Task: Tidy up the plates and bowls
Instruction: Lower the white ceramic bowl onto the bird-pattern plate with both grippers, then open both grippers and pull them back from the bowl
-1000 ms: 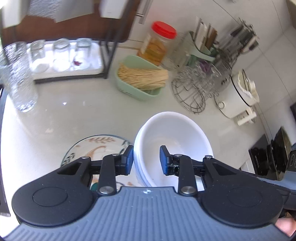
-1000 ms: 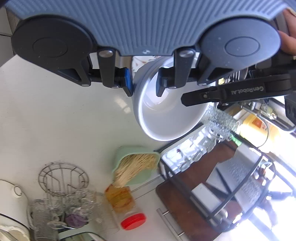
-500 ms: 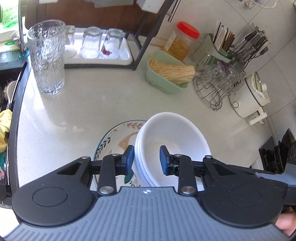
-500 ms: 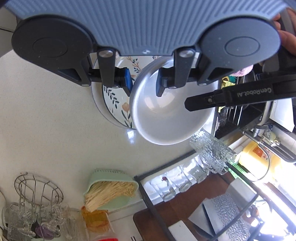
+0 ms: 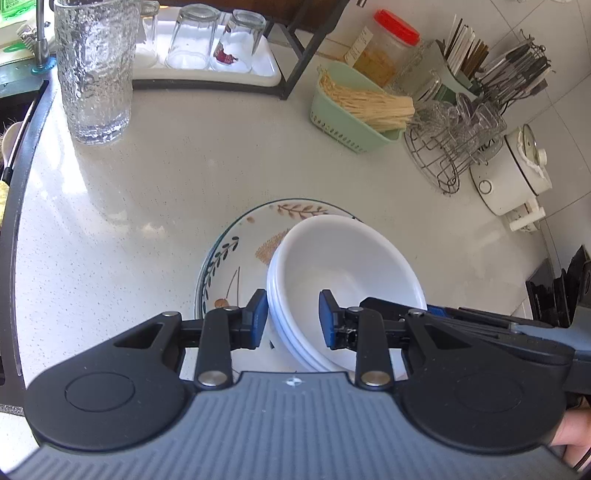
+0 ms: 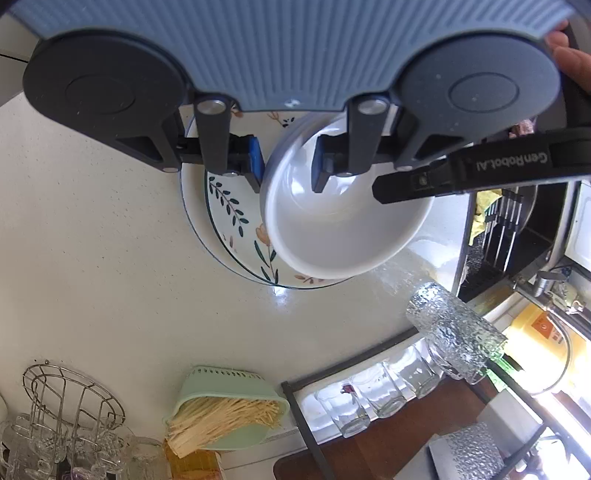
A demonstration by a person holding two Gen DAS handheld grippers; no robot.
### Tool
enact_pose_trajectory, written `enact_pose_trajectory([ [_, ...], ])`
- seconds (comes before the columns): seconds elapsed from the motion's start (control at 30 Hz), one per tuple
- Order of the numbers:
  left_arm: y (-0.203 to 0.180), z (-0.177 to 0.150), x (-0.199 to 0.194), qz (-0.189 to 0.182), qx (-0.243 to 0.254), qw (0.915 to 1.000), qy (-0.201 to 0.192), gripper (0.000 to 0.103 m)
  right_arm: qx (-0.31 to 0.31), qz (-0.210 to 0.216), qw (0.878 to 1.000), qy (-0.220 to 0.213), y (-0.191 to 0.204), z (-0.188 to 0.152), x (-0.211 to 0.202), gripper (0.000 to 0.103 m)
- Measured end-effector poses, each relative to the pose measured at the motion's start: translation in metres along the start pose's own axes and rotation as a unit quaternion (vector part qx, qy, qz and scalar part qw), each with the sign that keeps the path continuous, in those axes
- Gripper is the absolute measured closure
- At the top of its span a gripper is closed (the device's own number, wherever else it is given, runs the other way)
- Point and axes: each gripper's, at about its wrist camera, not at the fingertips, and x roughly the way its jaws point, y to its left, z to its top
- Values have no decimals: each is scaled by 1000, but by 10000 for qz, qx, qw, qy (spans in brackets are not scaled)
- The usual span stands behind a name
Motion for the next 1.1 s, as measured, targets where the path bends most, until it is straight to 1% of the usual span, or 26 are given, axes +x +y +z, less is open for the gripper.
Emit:
enact_pose_trajectory([
  [0.13,1,-1,5,-31,-27,9999,107,70,-34,-79,10000,49,2,2,2,72],
  [0.37,0,4,8,0,-127,9999,109,68,-91,-116,9999,36,1,7,4,72],
  [0.4,0,6,8,-4,-133,9998,158,68,-84,-124,9999,14,0,7,2,72],
  [0.47,-1,8,4,45,-131,9998,174,68,-66,-152,9999,-21,0,8,-3,72],
  [0.67,-7,9,-18,202,38,9998,50,68,-79,27,9996,-270,-1,8,-28,72],
  [0.83,-26,3,-51,330,211,9988,-296,68,-221,175,9977,-611,3,8,-58,72],
  [1.03,-58,-15,-102,521,342,9937,-937,68,-588,331,9908,-1175,8,1,-110,72],
  [1.07,-64,-20,-111,556,369,9922,-1049,64,-680,348,9888,-1280,7,-1,-120,72],
  [1.1,-70,-25,-120,574,397,9907,-1171,59,-767,384,9868,-1374,6,-3,-128,65],
])
